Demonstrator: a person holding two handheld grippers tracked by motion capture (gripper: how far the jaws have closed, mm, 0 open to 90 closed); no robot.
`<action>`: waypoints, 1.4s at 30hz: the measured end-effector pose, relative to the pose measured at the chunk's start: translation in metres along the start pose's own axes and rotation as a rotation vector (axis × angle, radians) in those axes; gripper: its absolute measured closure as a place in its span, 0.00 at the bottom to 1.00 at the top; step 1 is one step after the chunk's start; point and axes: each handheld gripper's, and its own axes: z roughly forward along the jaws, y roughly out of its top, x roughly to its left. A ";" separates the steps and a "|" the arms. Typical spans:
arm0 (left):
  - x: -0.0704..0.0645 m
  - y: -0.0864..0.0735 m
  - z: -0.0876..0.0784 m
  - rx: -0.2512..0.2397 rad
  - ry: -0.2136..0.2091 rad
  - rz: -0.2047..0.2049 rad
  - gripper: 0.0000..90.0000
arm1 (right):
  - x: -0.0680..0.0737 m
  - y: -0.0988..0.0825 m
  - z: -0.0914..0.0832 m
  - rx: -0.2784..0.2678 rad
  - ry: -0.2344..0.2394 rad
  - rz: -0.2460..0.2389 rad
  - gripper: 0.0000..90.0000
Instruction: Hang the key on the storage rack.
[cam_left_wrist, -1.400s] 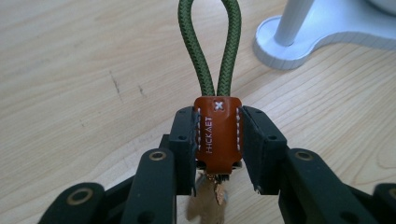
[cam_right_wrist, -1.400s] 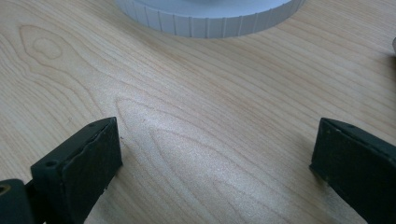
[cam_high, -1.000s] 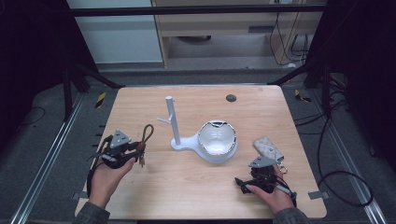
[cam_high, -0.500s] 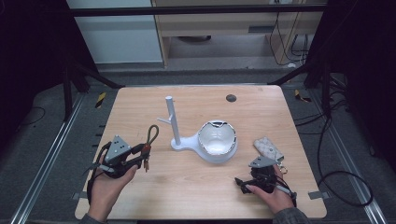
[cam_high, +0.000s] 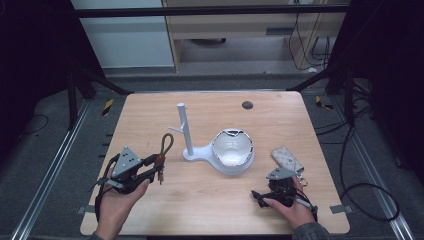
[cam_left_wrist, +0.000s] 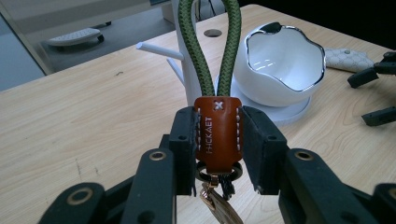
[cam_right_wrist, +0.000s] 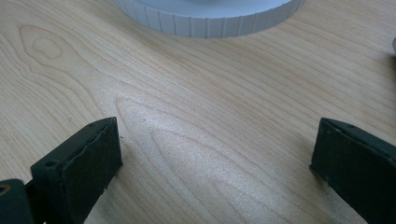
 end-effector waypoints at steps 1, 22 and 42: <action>0.000 0.001 0.000 -0.001 -0.001 -0.001 0.73 | 0.000 0.000 0.000 0.000 0.000 0.000 0.02; -0.009 0.015 0.004 -0.038 -0.014 0.003 0.73 | 0.000 0.000 0.000 0.000 0.000 0.000 0.02; -0.007 0.027 0.038 -0.013 -0.004 -0.014 0.73 | 0.000 0.000 0.000 0.000 0.000 0.000 0.02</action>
